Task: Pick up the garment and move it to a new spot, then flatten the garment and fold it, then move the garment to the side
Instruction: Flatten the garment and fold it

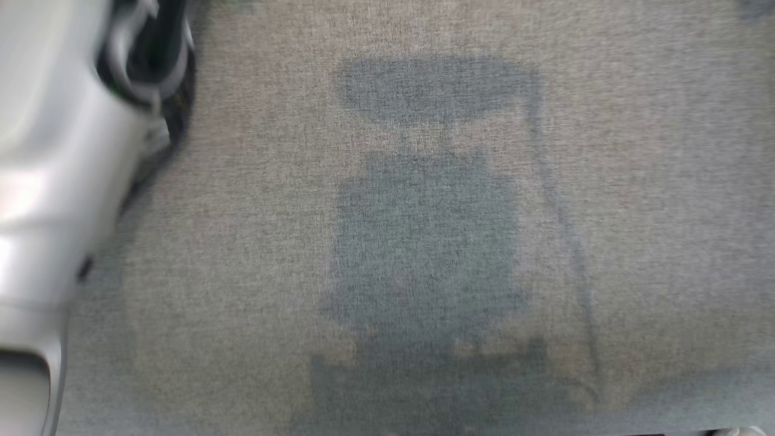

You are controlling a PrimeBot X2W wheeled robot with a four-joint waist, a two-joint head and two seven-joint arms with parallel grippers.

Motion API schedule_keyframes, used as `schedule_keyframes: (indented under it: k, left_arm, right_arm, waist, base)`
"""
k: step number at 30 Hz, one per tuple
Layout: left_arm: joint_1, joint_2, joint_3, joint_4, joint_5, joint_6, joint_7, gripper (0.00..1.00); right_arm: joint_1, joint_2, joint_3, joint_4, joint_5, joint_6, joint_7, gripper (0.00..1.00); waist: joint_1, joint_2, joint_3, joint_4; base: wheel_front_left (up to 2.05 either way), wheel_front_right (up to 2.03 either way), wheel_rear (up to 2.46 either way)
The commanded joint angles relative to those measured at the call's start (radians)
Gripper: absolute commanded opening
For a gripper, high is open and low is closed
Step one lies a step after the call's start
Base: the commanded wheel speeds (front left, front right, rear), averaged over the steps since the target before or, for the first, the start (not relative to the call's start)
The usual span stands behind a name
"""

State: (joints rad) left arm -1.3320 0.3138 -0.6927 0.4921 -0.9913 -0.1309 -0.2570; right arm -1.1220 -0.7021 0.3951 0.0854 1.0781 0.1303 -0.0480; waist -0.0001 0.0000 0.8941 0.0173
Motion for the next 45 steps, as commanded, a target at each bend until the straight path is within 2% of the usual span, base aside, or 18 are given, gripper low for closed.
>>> schedule_keyframes:
  k: [1, 4, 7, 10, 14, 16, 20, 21, 26, 30, 32, 34, 39, 45]
  left_arm:
    - [0.137, 0.020, -0.046, -0.038, -0.033, 0.001, 0.001, 0.00]
    - [0.283, 0.097, -0.099, -0.148, -0.045, 0.001, 0.000, 0.00]
    - [0.441, 0.159, -0.106, -0.229, -0.065, 0.001, -0.004, 0.00]
    - [0.614, 0.219, -0.110, -0.305, -0.093, 0.026, -0.004, 0.00]
    - [0.848, 0.291, -0.101, -0.461, -0.141, 0.106, -0.005, 0.00]
    - [1.010, 0.326, -0.099, -0.593, -0.169, 0.158, -0.006, 0.00]
    - [1.186, 0.317, -0.073, -0.741, -0.153, 0.234, -0.006, 0.00]
    - [1.186, 0.317, -0.073, -0.741, -0.153, 0.234, -0.006, 0.00]
    - [1.326, 0.297, -0.044, -0.870, -0.125, 0.289, -0.006, 0.00]
    - [1.290, 0.296, -0.045, -0.905, -0.106, 0.316, 0.016, 0.00]
    - [1.239, 0.273, -0.011, -0.923, -0.121, 0.338, 0.022, 0.00]
    - [1.164, 0.274, 0.002, -0.925, -0.113, 0.350, 0.066, 0.00]
    - [0.951, 0.189, 0.030, -0.871, -0.165, 0.367, 0.168, 0.00]
    - [0.754, 0.084, 0.047, -0.728, -0.151, 0.392, 0.199, 0.00]
  right_arm:
    - [0.105, -0.023, 0.006, -0.041, 0.007, 0.001, -0.016, 0.00]
    - [0.269, -0.062, -0.007, -0.111, 0.014, 0.001, -0.038, 0.00]
    - [0.442, -0.085, -0.013, -0.152, 0.001, 0.001, -0.057, 0.00]
    - [0.591, -0.102, 0.008, -0.187, -0.052, 0.001, -0.073, 0.00]
    - [0.777, -0.098, 0.018, -0.208, -0.080, 0.000, -0.084, 0.00]
    - [0.928, -0.107, -0.001, -0.227, -0.110, 0.000, -0.105, 0.00]
    - [1.152, -0.090, -0.100, -0.285, -0.097, 0.000, -0.136, 0.00]
    - [1.152, -0.090, -0.100, -0.285, -0.097, 0.000, -0.136, 0.00]
    - [1.332, -0.071, -0.221, -0.411, -0.101, 0.000, -0.122, 0.00]
    - [1.259, -0.065, -0.263, -0.469, -0.101, 0.000, -0.060, 0.00]
    - [1.172, -0.053, -0.265, -0.469, -0.086, 0.000, -0.027, 0.00]
    - [1.068, -0.053, -0.262, -0.445, -0.068, 0.000, 0.016, 0.00]
    - [0.770, -0.049, -0.246, -0.324, -0.049, 0.001, 0.121, 0.00]
    - [0.428, -0.029, -0.171, -0.133, -0.077, 0.001, 0.242, 0.00]
  waist:
    - [0.0001, 0.0000, -0.123, -0.002]
    - [0.0001, 0.0000, -0.220, -0.003]
    - [0.0001, 0.0000, -0.321, -0.010]
    - [0.0001, 0.0000, -0.415, -0.030]
    - [0.0001, 0.0000, -0.515, -0.060]
    - [0.0001, 0.0000, -0.559, -0.066]
    - [0.0001, 0.0000, -0.584, -0.063]
    - [0.0001, 0.0000, -0.584, -0.063]
    - [0.0001, 0.0000, -0.555, -0.065]
    - [0.0001, 0.0000, -0.511, -0.052]
    - [0.0001, 0.0000, -0.476, -0.030]
    - [0.0001, 0.0000, -0.430, 0.002]
    - [0.0001, 0.0000, -0.332, 0.089]
    - [0.0001, 0.0000, -0.227, 0.165]
  base:
    - [0.00, 0.00, 0.00]
    - [0.00, 0.00, 0.00]
    - [0.00, 0.00, 0.00]
    - [0.00, 0.00, 0.00]
    - [0.00, 0.00, 0.00]
    - [0.00, 0.00, 0.00]
    - [0.00, 0.00, 0.00]
    - [0.00, 0.00, 0.00]
    - [0.00, 0.00, 0.00]
    - [0.00, 0.00, 0.00]
    - [0.00, 0.00, 0.00]
    - [0.00, 0.00, 0.00]
    - [0.00, 0.00, 0.00]
    - [0.00, 0.00, 0.00]
